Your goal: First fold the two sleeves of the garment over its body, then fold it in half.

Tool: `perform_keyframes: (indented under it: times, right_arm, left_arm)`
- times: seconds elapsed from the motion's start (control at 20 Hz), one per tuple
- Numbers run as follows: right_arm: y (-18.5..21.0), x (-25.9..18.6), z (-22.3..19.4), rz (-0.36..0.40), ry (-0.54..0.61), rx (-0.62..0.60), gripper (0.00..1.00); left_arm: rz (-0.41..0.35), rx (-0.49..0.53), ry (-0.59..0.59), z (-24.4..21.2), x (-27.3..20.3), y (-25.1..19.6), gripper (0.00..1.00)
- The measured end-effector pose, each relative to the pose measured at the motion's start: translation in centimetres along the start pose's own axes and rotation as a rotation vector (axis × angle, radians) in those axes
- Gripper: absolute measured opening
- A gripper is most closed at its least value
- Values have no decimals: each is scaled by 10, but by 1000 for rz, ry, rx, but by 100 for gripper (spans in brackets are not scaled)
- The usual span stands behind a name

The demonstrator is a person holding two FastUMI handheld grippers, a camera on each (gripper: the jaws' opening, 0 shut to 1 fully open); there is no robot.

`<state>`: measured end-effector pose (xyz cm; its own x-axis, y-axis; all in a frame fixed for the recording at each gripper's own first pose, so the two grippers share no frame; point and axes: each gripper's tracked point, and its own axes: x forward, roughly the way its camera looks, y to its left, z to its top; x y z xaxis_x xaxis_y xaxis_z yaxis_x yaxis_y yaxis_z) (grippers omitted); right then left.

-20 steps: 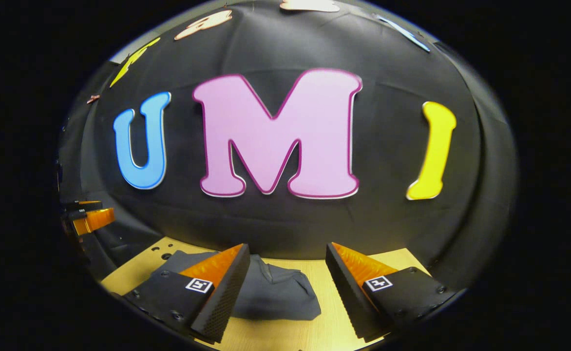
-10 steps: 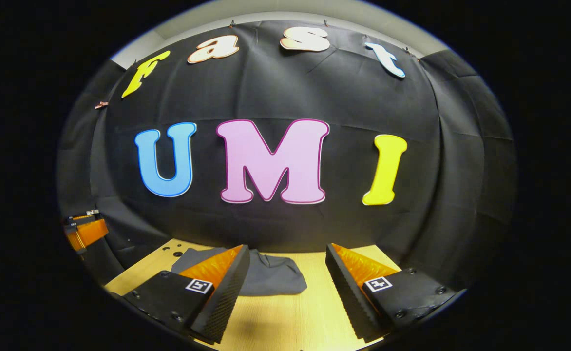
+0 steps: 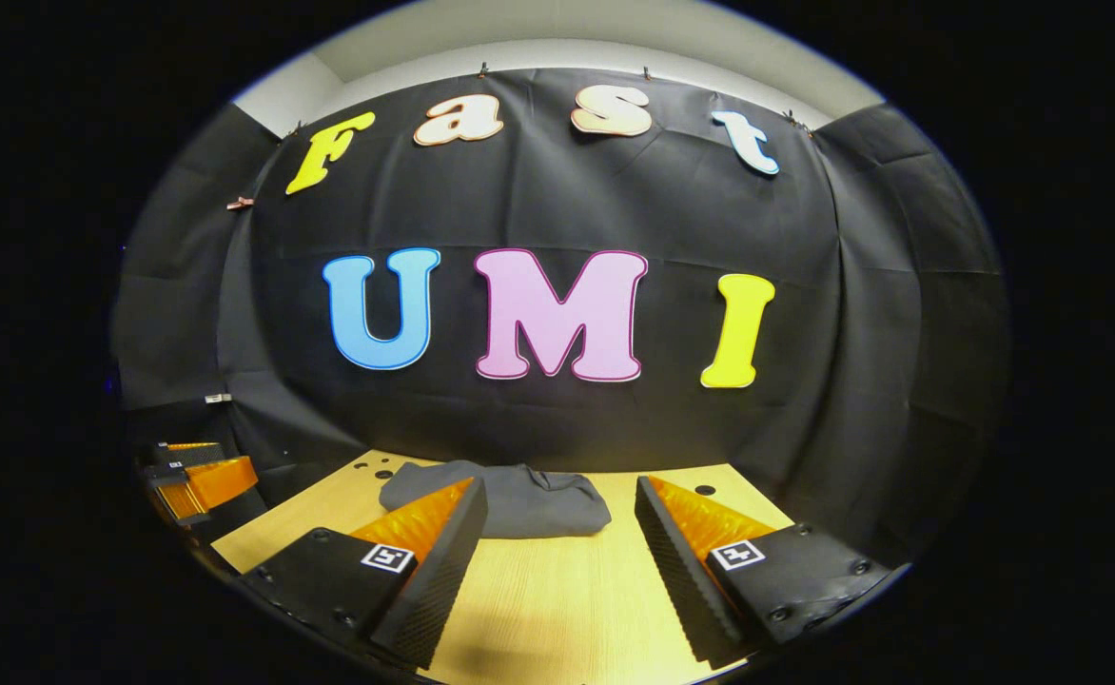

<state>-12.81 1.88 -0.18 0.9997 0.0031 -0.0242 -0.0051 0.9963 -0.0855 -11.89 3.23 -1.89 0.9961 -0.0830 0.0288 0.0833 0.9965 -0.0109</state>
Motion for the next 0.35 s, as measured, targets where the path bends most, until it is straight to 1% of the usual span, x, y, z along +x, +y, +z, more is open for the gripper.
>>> perform_keyframes:
  times: [0.05,0.15,0.35]
  right_arm:
    - [0,-7,-4,2,3,0,96]
    - [3,-19,-14,7,17,-3,96]
    - [10,-32,-40,26,84,-2,96]
  left_arm:
    - [-8,12,-1,-1,-3,-5,96]
    - [-46,33,10,-7,-7,-20,96]
    - [-93,62,23,-14,-12,-39,96]
